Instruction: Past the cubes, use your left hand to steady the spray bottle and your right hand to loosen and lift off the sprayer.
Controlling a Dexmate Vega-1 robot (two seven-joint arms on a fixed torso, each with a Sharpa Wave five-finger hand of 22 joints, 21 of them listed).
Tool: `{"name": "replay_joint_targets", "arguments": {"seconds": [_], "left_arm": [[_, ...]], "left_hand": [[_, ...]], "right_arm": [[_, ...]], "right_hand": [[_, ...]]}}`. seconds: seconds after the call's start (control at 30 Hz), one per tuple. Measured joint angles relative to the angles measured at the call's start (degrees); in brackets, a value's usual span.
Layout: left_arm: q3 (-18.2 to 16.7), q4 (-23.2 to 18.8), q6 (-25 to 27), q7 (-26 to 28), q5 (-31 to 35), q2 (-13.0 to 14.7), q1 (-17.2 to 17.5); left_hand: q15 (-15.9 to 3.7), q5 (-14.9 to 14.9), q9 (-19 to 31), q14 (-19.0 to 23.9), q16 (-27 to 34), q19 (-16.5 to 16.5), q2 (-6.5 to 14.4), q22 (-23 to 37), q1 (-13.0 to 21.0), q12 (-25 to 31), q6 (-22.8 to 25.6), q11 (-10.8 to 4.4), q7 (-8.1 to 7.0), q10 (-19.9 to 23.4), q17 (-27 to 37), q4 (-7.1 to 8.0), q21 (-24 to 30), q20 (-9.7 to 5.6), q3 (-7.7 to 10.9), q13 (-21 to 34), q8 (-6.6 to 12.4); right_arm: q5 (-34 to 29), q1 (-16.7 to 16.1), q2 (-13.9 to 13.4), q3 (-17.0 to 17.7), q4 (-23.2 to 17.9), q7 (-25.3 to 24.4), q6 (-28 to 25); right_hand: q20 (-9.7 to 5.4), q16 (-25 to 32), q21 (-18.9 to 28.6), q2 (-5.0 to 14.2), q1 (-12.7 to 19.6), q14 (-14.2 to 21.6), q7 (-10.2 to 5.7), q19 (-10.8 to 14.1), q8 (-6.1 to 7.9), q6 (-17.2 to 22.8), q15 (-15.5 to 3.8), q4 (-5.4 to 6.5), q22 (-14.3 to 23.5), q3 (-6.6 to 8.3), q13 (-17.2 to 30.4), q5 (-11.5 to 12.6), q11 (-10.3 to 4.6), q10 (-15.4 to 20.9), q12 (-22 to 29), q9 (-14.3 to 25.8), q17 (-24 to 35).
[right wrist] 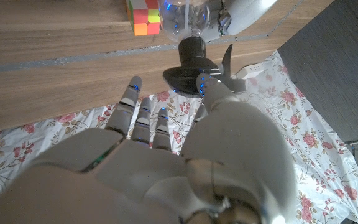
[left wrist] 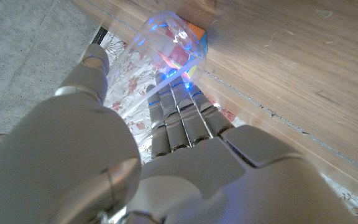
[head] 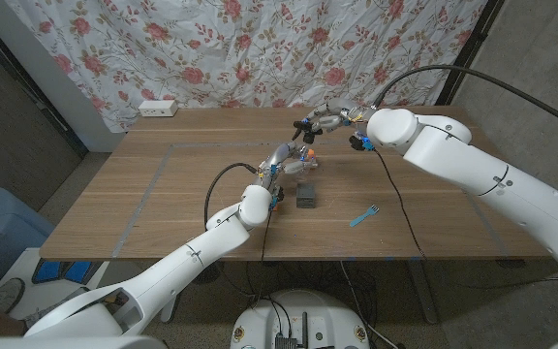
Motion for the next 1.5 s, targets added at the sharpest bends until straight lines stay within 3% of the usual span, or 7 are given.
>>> {"name": "replay_joint_targets", "arguments": {"seconds": [0.2, 0.6, 1.0, 1.33, 1.5], "left_arm": [[0.0, 0.1, 0.1, -0.1, -0.1, 0.0, 0.0], [0.1, 0.5, 0.1, -0.2, -0.4, -0.2, -0.2], [0.2, 1.2, -0.4, -0.5, -0.6, -0.4, -0.8], [0.3, 1.8, -0.9, -0.6, -0.7, -0.5, -1.2], [0.3, 2.1, -1.0, -0.6, -0.7, -0.5, -1.3]], "left_hand": [[0.0, 0.0, 0.0, 0.0, 0.0, 0.0, 0.0, 0.0, 0.0, 0.0, 0.0, 0.0, 0.0, 0.0, 0.0, 0.0, 0.0, 0.0, 0.0, 0.2, -0.1], [0.0, 0.0, 0.0, 0.0, 0.0, 0.0, 0.0, 0.0, 0.0, 0.0, 0.0, 0.0, 0.0, 0.0, 0.0, -0.11, 0.0, 0.0, 0.11, 0.3, -0.32], [0.0, 0.0, 0.0, 0.0, 0.0, 0.2, 0.0, 0.0, 0.0, -0.2, 0.0, 0.0, 0.01, 0.0, 0.0, -0.19, 0.0, -0.22, 0.19, 0.3, -0.55], [-0.2, 0.0, 0.0, 0.2, 0.0, 0.3, 0.0, 0.0, 0.0, -0.2, 0.1, 0.0, 0.09, 0.0, 0.0, -0.19, 0.0, -0.3, 0.19, 0.3, -0.31], [-0.2, 0.0, 0.0, 0.2, 0.0, 0.3, 0.0, 0.0, 0.0, -0.2, 0.1, 0.31, 0.1, 0.3, 0.0, -0.36, 0.0, -0.3, 0.36, 0.3, -0.31]], "right_arm": [[0.2, 0.0, -0.1, 0.2, 0.3, 0.0, 0.4], [0.3, 0.3, -0.2, 0.3, 0.7, 0.3, 0.7], [0.3, 0.5, -0.1, 0.2, 1.2, 0.4, 0.7], [-0.1, 0.5, -0.1, 0.3, 1.7, -0.1, 1.1], [-0.1, 0.3, -0.1, 0.8, 1.9, -0.3, 1.8]], "right_hand": [[0.0, 0.6, 0.0, -0.27, 1.4, -0.2, 0.07, 0.0, 2.33, 4.7, -0.21, 0.07, 0.0, 0.07, 0.0, 0.0, -0.81, 0.8, 0.4, 0.7, 0.7], [0.0, 0.8, 0.0, -0.11, 2.4, -0.2, 0.04, 0.0, 3.76, 7.5, -1.03, -0.1, 0.0, 0.54, 0.0, 0.0, -1.61, 1.6, 0.4, 1.2, 1.1], [0.0, 0.8, 0.0, -0.13, 4.9, -1.1, -0.04, 0.0, 3.7, 7.6, -1.95, -0.81, 0.0, 1.25, 0.0, 0.4, -2.24, 1.6, 0.4, 0.8, 1.6], [0.13, 0.8, 0.0, -1.02, 6.1, -1.8, -0.12, -0.9, 0.75, 3.1, -2.14, -0.57, 0.0, 1.49, 0.0, 0.4, -2.75, 1.5, 0.4, -0.5, 2.1], [0.01, 0.8, 0.0, -0.45, 6.7, -2.2, -0.14, -1.2, 0.28, 2.6, -2.13, -0.57, 0.0, 1.49, 0.0, 0.4, -2.79, 1.5, 0.4, -0.8, 2.1]]}}
